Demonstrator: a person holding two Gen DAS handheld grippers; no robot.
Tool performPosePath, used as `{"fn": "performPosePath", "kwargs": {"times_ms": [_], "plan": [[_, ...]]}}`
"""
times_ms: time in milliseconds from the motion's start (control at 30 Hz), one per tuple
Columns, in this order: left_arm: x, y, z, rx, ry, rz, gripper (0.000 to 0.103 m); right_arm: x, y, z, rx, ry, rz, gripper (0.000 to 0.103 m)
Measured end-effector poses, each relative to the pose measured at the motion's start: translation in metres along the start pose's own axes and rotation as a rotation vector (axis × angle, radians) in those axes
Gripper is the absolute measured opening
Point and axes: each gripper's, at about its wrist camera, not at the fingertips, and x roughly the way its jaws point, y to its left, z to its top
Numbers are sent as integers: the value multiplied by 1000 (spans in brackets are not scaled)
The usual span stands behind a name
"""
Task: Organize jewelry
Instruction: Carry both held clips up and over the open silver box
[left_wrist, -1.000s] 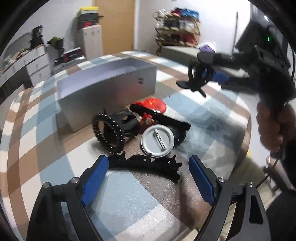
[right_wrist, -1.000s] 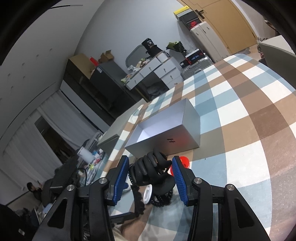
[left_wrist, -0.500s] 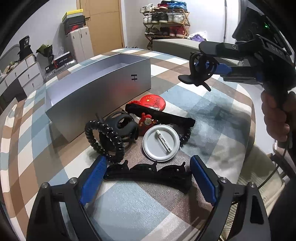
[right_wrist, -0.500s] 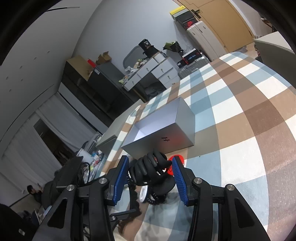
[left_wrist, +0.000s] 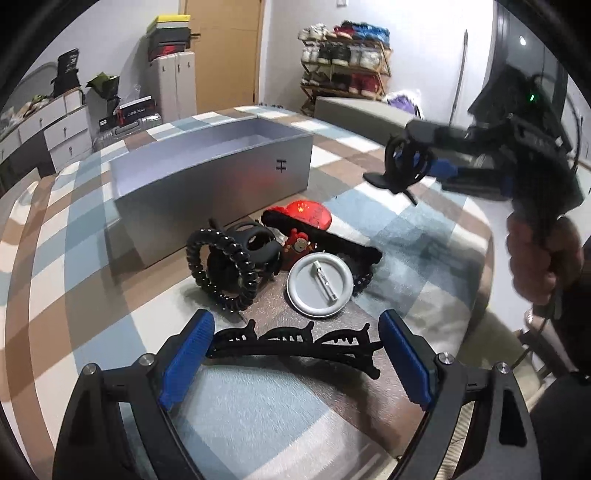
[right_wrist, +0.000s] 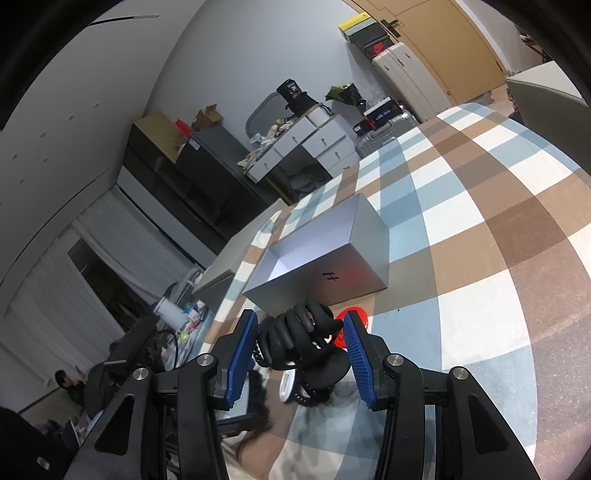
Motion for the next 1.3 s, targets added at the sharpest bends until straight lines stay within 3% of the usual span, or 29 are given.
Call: {"fn": "performPosePath", "kwargs": {"times_ms": [567,1000,1300], "plan": [[-48,7,34,-82,-258,56,88,-4,25,21,-59,-42,59,47],[-19,45,93,-85,-251,57,88,44,42,86,-139,-42,78,47],[22,75,107,-164,-145,76,88,89,22,110,-107,19,77,47]]}}
